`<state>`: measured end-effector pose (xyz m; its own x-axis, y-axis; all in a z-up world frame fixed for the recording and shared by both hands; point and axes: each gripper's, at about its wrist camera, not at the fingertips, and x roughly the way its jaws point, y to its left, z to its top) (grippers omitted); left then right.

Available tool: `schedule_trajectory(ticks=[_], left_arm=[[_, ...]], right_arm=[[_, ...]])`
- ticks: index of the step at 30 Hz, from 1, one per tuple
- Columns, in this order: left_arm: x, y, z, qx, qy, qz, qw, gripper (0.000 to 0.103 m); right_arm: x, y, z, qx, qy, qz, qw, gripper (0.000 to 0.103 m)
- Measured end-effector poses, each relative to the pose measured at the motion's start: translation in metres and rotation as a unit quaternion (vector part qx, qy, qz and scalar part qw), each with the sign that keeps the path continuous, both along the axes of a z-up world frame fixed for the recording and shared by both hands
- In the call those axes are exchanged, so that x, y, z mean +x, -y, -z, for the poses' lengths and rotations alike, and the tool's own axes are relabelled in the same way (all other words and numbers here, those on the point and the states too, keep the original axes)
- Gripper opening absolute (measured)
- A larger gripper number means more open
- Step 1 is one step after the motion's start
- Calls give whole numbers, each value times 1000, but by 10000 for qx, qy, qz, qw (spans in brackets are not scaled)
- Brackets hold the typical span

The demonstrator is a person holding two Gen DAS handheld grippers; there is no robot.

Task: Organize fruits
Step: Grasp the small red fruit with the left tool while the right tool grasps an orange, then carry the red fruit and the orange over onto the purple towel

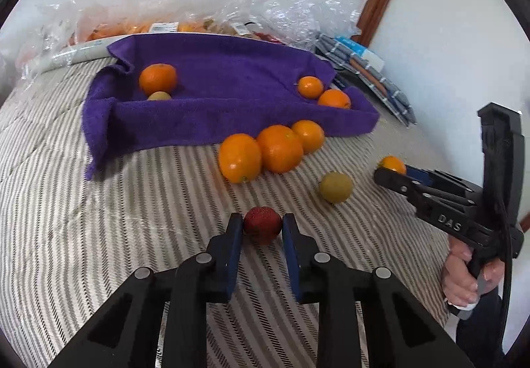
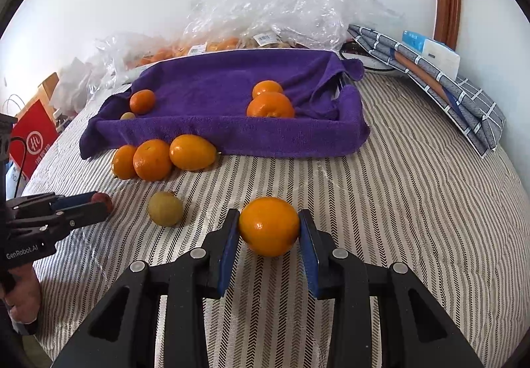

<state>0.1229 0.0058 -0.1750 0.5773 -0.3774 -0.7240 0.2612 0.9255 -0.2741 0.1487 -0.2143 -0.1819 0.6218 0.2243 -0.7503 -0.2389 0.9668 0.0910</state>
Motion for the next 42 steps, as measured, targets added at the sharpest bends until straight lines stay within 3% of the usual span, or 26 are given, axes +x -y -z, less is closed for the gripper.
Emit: schedule_trajectory(ticks=[13,20,23,31,37,42], left_arm=[[-2,-33,-2,-857,93,-406,9954,23],[-4,-44,-7,-1046,243,-551,9927,23],[-3,-47,-23,-912,444,-518,9935,23],[30,-55,-69,-441,960,-897,9903,23],[70,-54,-72,-539,977,-1287,9854,23],[102,-47,-56,-561,817,-1505,9836,23]], right_arm=[[-2,9,-3,296,88,94,9995,35],[-1,19,-5,646,57,67,9979,35],[2,20,-5,779,-163,46,9968,35],[17,23,-52,661,511,182,9963,35],[67,28,-69,643,683,338,9950,35],[106,30,-46,856,401,461,9945,35]])
